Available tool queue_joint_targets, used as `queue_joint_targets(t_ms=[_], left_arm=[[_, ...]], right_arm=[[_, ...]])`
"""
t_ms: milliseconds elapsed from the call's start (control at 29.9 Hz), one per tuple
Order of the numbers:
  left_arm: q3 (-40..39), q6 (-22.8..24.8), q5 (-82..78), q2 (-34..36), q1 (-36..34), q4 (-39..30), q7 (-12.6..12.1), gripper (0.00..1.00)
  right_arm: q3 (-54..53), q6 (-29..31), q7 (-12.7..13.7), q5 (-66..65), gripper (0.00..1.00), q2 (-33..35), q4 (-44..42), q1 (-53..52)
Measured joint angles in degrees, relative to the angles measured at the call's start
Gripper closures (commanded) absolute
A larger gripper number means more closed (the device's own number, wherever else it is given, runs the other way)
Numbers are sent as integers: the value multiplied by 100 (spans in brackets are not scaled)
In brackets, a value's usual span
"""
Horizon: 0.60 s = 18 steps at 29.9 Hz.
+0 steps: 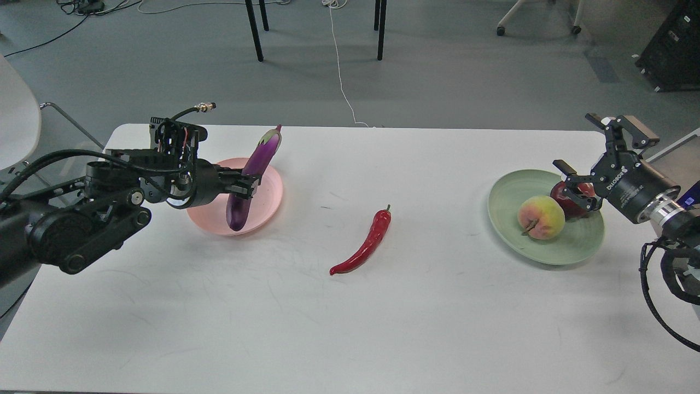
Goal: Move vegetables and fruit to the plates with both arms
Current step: 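Lift the eggplant onto the pink plate and open the left gripper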
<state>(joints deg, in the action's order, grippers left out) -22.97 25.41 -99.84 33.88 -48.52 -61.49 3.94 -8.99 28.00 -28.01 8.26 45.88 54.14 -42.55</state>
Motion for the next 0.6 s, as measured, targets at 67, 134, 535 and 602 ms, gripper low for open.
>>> queue_joint_targets(t_ms=[67,134,535,602], left_arm=[[21,37,12,93,0,41,28,75],[32,48,16,139,4,101,32,72],[47,16,17,162,110,383,40,50],[47,11,17,139,112,407,45,42]], right_arm=[[2,0,0,0,2,0,-1,0],[2,0,0,0,2,0,-6,0],[3,0,1,-7,2,26,94,17],[3,0,3,-8,2,30,133,17]])
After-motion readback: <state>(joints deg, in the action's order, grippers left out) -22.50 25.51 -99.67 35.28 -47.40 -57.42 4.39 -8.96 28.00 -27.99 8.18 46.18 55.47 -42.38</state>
